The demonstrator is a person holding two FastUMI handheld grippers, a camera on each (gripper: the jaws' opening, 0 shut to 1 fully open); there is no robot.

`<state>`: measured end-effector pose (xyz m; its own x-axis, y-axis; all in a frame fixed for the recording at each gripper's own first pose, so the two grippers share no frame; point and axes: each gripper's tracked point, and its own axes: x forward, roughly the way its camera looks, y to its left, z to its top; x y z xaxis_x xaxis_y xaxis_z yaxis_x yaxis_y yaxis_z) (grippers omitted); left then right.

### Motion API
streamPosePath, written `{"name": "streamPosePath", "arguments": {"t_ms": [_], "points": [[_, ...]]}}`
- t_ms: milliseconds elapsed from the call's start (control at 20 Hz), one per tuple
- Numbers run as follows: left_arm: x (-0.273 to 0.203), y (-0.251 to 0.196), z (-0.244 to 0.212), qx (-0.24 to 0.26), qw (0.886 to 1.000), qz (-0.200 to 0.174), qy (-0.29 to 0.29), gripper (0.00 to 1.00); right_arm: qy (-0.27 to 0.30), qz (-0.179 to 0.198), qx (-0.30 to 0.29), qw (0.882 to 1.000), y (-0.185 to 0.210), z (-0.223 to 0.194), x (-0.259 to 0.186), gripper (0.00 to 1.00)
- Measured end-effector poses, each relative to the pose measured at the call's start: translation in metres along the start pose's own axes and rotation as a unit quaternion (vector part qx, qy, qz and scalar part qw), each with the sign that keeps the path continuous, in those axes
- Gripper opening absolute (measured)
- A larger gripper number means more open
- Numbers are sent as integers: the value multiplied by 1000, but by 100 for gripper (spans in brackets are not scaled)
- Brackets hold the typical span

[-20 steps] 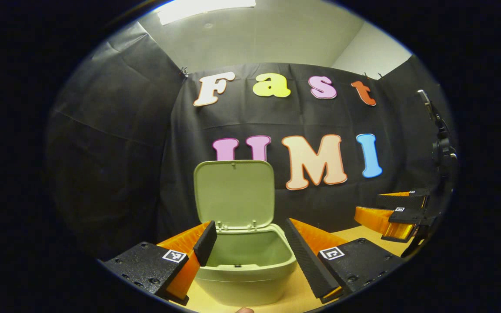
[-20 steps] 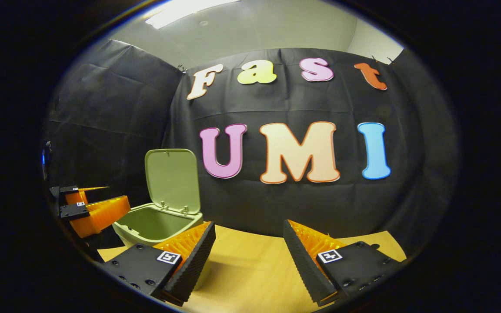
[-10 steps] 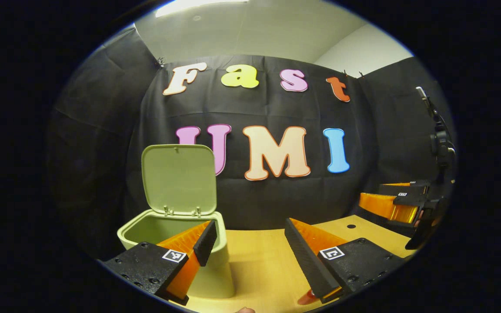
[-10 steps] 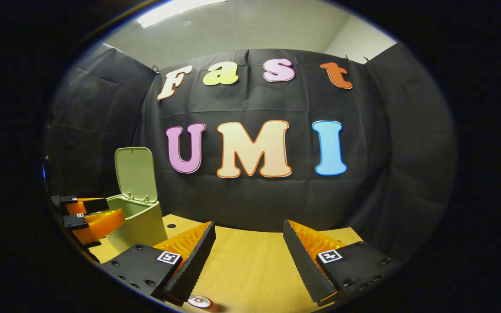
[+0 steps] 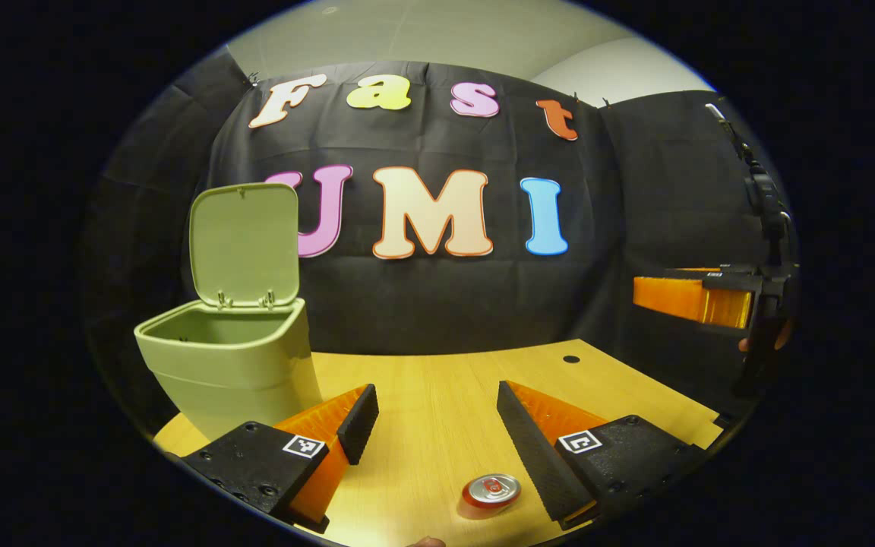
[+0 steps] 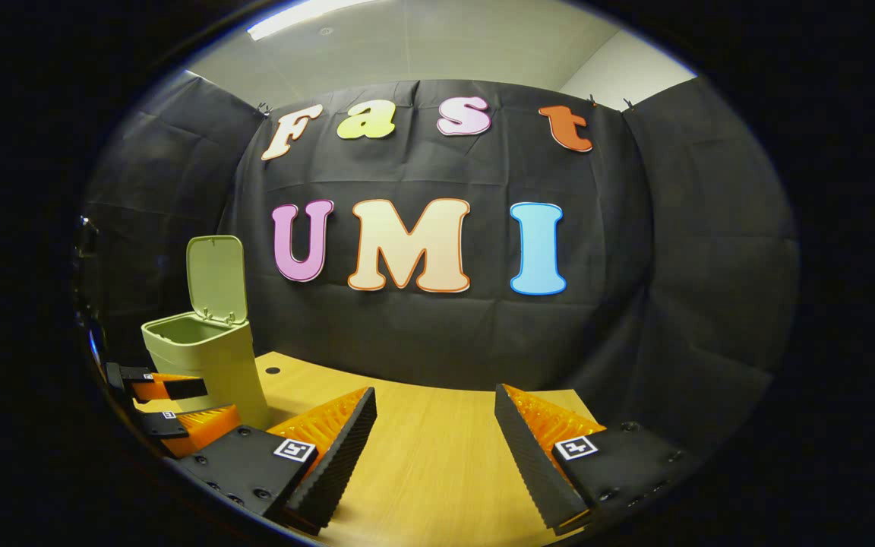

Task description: Press the lid of the desktop garbage bin to open it, pick up the crumpled paper on the desktop and throw it into the bin, then pick up the pop can on the desktop and drop it into the bin, and finally close the garbage bin lid.

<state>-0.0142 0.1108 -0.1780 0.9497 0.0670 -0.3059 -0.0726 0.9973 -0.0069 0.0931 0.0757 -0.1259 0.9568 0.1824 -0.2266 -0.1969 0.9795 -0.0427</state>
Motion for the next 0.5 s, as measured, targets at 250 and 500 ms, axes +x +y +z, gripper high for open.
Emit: {"name": "streamPosePath", "arguments": {"t_ms": [250, 500], "points": [[1, -23, -51, -1, 999, -5, 50, 95, 18, -6, -2, 1000, -27, -12, -14, 98], [-2, -37, -101, -7, 995, 2, 96, 96, 29, -16, -14, 999, -51, -22, -32, 98]]}}
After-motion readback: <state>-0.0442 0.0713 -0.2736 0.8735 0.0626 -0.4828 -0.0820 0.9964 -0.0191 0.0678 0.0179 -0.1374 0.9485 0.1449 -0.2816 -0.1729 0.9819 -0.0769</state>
